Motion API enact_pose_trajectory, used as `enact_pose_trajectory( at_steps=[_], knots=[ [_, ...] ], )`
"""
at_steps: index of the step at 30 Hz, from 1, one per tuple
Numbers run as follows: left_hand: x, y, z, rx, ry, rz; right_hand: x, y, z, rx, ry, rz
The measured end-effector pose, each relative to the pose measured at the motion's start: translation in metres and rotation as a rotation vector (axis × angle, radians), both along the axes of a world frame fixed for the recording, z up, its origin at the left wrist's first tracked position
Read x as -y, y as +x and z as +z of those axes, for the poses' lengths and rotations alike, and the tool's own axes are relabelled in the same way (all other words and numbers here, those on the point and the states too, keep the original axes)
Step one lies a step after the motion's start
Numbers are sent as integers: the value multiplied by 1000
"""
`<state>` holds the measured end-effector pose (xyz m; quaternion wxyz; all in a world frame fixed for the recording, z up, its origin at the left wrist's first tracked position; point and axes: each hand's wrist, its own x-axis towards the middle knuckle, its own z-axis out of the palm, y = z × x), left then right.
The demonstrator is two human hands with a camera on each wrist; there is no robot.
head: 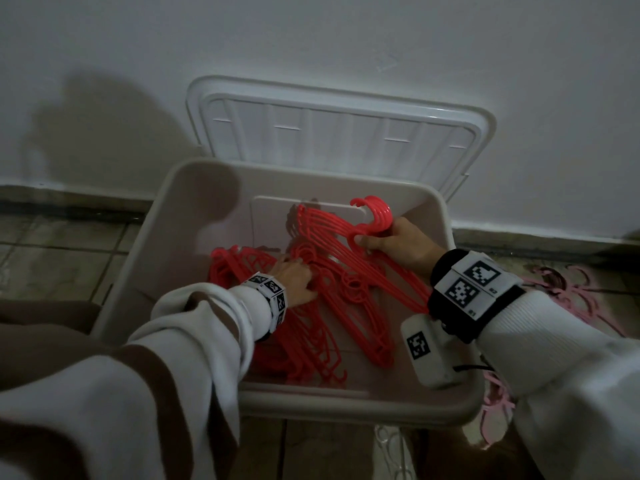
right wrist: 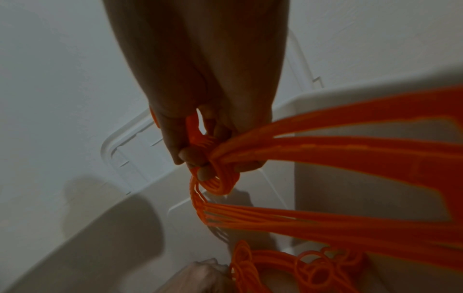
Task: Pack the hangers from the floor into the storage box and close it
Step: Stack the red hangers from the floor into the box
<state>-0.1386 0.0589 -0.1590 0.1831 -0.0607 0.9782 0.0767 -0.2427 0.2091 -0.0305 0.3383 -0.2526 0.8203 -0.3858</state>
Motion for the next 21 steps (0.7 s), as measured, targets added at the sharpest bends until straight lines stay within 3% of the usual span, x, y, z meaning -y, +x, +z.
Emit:
enact_pose_trajectory(
  at_steps=[12, 21],
  knots=[
    [-9, -1, 11, -44, 71, 213, 0, -2, -1, 3, -11, -6],
    [-7, -1, 13, 65, 524, 446, 1, 0, 1, 0, -12, -6]
  ],
)
